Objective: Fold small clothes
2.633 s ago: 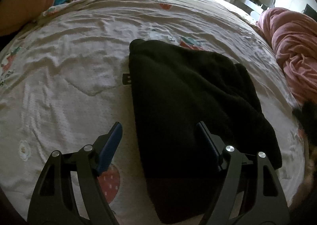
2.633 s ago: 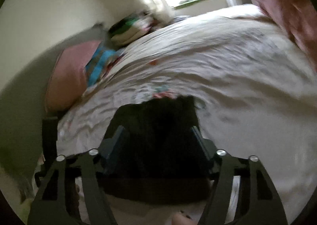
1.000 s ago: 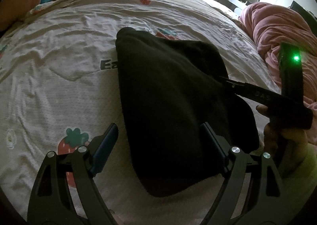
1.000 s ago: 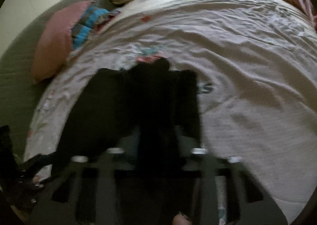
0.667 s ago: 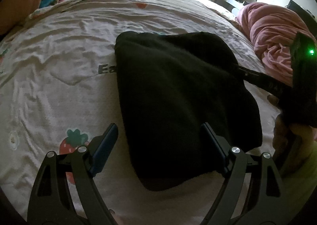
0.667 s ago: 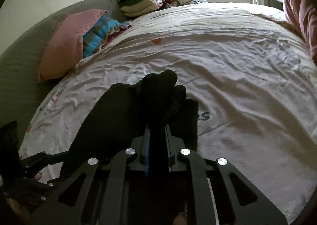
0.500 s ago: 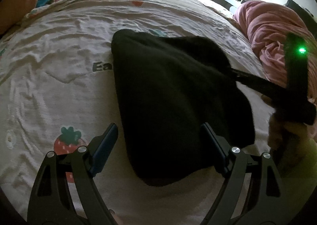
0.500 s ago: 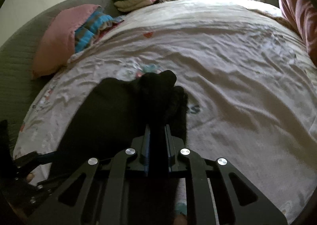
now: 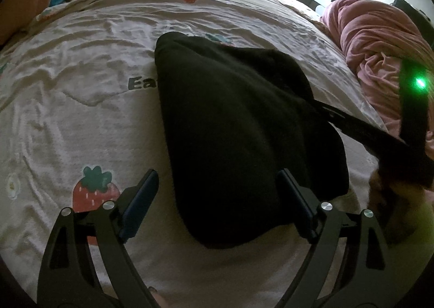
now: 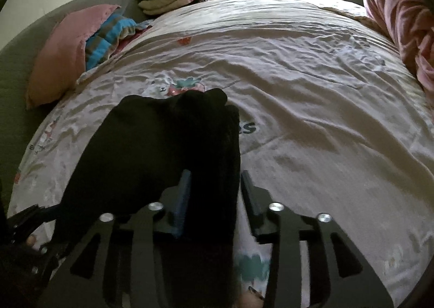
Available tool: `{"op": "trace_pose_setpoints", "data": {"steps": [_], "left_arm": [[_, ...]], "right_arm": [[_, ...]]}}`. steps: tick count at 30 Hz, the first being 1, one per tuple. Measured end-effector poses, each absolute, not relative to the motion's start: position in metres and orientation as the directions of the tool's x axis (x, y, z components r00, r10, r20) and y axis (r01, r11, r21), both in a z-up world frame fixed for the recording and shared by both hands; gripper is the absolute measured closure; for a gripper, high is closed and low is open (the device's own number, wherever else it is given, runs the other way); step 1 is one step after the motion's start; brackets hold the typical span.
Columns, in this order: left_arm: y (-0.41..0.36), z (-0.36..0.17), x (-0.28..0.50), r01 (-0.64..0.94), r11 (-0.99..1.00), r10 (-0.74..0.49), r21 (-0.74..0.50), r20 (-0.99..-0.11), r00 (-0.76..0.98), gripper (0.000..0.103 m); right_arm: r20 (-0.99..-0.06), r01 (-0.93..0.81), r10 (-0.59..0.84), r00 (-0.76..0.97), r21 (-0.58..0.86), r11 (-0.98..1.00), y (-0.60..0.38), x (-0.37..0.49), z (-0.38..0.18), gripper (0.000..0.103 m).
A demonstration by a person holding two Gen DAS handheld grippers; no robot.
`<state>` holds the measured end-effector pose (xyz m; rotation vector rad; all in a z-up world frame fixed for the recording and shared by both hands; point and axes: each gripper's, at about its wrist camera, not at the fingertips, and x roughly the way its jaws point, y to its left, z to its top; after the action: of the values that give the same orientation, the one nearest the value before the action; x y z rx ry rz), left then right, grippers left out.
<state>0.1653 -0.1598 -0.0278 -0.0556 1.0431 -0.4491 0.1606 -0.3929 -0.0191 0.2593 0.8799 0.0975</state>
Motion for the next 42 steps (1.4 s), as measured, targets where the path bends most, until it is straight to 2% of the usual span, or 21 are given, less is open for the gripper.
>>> {"op": "trace_pose_setpoints", "data": {"steps": [2, 4, 9, 15, 19, 23, 26, 27, 29, 35, 38, 41, 42], "left_arm": [[-0.159, -0.028, 0.164, 0.331, 0.908, -0.386, -0.257, -0.821, 0.421, 0.021], [-0.157, -0.029, 0.163, 0.328, 0.908, -0.388, -0.261, -0.821, 0.419, 0.021], [-0.156, -0.028, 0.159, 0.327, 0.909, -0.385, -0.258, -0.820, 0.423, 0.021], [-0.152, -0.029, 0.154, 0.316, 0.914, -0.376, -0.254, -0.823, 0.426, 0.018], [-0.145, -0.026, 0.149, 0.302, 0.918, -0.373, -0.257, -0.816, 0.441, 0.018], [-0.140, -0.028, 0.149, 0.276, 0.919, -0.382, -0.282, -0.814, 0.438, 0.018], [-0.142, -0.031, 0.152, 0.270, 0.920, -0.378, -0.284, -0.821, 0.427, 0.018], [-0.142, -0.032, 0.153, 0.268, 0.919, -0.381, -0.288, -0.822, 0.424, 0.017], [-0.144, -0.034, 0.157, 0.260, 0.918, -0.385, -0.298, -0.825, 0.413, 0.017], [-0.159, -0.027, 0.154, 0.306, 0.901, -0.414, -0.306, -0.817, 0.402, 0.017], [-0.167, -0.034, 0.151, 0.317, 0.903, -0.404, -0.291, -0.826, 0.393, 0.017], [-0.166, -0.046, 0.151, 0.295, 0.907, -0.399, -0.301, -0.838, 0.372, 0.017], [-0.165, -0.048, 0.150, 0.290, 0.906, -0.403, -0.308, -0.838, 0.369, 0.017]], "right_arm": [[-0.730, 0.023, 0.210, 0.651, 0.296, 0.955, -0.396, 0.146, -0.013, 0.051], [-0.711, 0.012, 0.233, 0.663, 0.321, 0.947, -0.397, 0.132, -0.008, 0.050], [-0.688, -0.024, 0.274, 0.672, 0.349, 0.937, -0.390, 0.099, 0.000, 0.036], [-0.686, -0.056, 0.288, 0.668, 0.339, 0.939, -0.378, 0.079, 0.002, 0.035], [-0.698, -0.081, 0.345, 0.628, 0.382, 0.920, -0.371, 0.086, -0.007, 0.036], [-0.722, -0.057, 0.345, 0.600, 0.391, 0.918, -0.368, 0.099, -0.024, 0.048], [-0.709, -0.037, 0.368, 0.602, 0.436, 0.899, -0.373, 0.105, -0.036, 0.072], [-0.699, -0.037, 0.386, 0.602, 0.458, 0.888, -0.375, 0.105, -0.038, 0.083], [-0.687, -0.056, 0.405, 0.604, 0.470, 0.881, -0.375, 0.104, -0.039, 0.093], [-0.691, -0.096, 0.307, 0.655, 0.327, 0.940, -0.383, 0.091, -0.008, 0.096], [-0.738, -0.072, 0.277, 0.616, 0.297, 0.952, -0.382, 0.094, -0.023, 0.095], [-0.753, -0.056, 0.272, 0.600, 0.299, 0.953, -0.378, 0.096, -0.035, 0.088], [-0.749, -0.052, 0.269, 0.605, 0.300, 0.953, -0.378, 0.095, -0.034, 0.080]]}}
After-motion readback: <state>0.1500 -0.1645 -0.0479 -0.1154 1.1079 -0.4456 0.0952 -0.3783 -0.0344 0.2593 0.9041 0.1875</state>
